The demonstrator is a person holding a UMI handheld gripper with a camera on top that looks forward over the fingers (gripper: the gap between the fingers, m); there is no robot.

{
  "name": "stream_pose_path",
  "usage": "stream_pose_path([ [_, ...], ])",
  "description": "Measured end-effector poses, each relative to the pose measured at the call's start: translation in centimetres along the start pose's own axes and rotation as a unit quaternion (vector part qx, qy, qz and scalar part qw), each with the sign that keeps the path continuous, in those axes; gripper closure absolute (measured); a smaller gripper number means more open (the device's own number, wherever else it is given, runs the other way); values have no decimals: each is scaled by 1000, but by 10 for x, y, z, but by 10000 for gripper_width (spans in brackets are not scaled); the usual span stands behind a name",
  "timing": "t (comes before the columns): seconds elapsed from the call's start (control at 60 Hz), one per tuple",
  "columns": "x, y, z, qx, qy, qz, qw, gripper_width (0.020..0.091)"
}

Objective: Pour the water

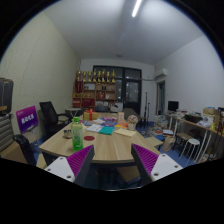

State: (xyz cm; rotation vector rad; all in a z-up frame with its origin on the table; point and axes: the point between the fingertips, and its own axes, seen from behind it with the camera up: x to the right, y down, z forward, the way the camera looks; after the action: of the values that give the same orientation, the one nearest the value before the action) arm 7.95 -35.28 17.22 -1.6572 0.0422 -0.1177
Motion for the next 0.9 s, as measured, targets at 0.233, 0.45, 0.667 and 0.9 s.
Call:
stream_pose_path([
  [0.233, -18, 6, 20, -7, -7, -28, 1000, 284],
  [0.45, -60, 11, 55, 22, -49, -37, 998, 291],
  [0.667, -133, 22, 141, 40, -90, -3, 995, 287],
  [0.9, -194, 36, 234, 36, -86, 0, 996, 289],
])
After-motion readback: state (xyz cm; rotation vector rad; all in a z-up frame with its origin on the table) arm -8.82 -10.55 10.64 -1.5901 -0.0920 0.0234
